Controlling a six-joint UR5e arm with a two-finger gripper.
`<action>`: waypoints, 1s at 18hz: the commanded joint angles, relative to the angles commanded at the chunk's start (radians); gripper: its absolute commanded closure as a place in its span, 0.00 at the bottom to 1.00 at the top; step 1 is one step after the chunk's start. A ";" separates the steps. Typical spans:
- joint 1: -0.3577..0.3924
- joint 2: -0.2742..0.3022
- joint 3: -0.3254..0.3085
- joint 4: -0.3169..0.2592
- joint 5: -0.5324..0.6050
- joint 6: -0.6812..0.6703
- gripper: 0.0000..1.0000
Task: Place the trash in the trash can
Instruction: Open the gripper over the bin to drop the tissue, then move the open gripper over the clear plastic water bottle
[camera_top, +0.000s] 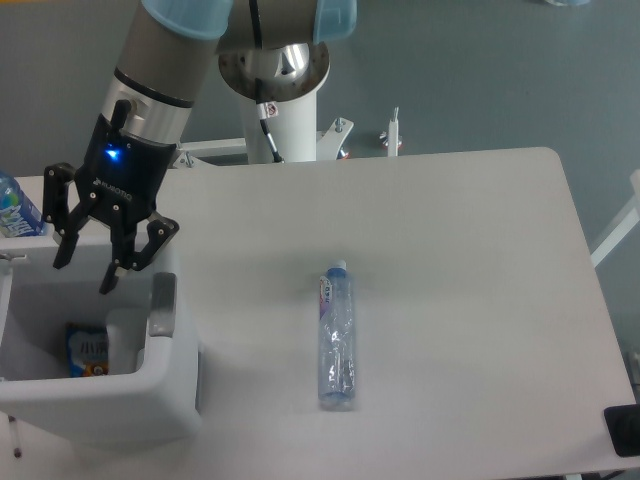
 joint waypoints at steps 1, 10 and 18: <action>0.026 0.000 0.021 -0.002 0.000 -0.044 0.00; 0.169 -0.035 0.032 -0.080 0.178 -0.083 0.00; 0.215 -0.158 0.036 -0.208 0.356 0.150 0.00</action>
